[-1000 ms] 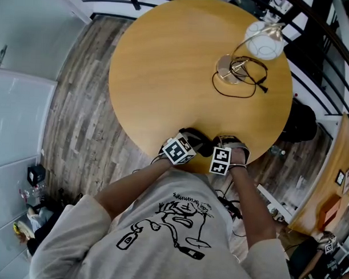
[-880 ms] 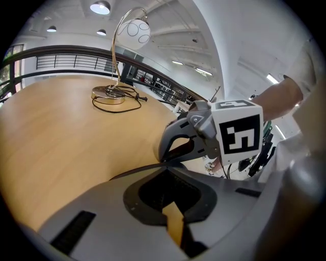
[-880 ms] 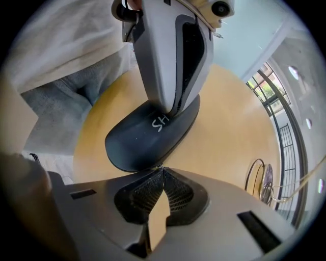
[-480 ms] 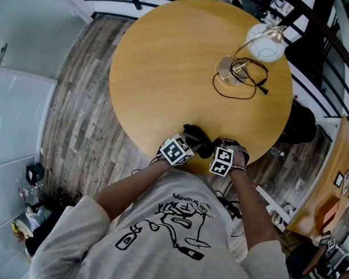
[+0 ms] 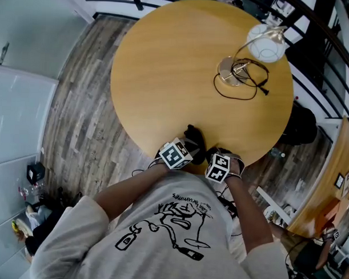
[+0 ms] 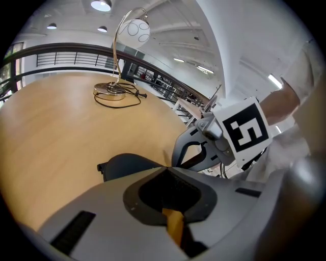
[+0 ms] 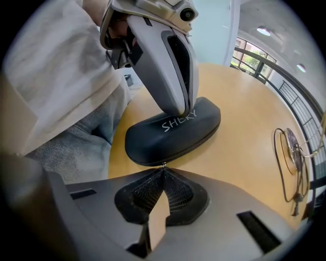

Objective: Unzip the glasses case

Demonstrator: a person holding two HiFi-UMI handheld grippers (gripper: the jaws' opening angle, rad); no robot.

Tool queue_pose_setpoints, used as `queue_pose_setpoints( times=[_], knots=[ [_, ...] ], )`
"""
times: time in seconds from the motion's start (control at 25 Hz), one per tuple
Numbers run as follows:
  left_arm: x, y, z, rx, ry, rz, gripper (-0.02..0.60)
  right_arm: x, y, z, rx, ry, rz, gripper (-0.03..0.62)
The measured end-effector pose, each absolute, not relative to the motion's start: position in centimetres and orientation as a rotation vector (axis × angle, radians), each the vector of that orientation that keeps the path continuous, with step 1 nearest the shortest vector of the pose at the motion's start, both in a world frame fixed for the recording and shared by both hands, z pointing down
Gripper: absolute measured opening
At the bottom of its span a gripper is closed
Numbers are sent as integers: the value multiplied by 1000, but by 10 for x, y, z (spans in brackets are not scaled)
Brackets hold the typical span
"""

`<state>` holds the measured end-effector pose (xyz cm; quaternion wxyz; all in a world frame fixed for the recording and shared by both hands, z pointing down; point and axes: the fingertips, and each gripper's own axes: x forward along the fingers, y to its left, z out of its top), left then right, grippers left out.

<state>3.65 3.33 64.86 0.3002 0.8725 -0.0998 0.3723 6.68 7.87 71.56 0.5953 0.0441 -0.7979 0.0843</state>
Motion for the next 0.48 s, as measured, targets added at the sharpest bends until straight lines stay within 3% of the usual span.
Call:
queue_pose_setpoints(
  times=[0.48],
  knots=[
    [38, 35, 653, 2301, -222, 1026, 8, 70, 64, 716, 93, -1836, 120, 23]
  ],
)
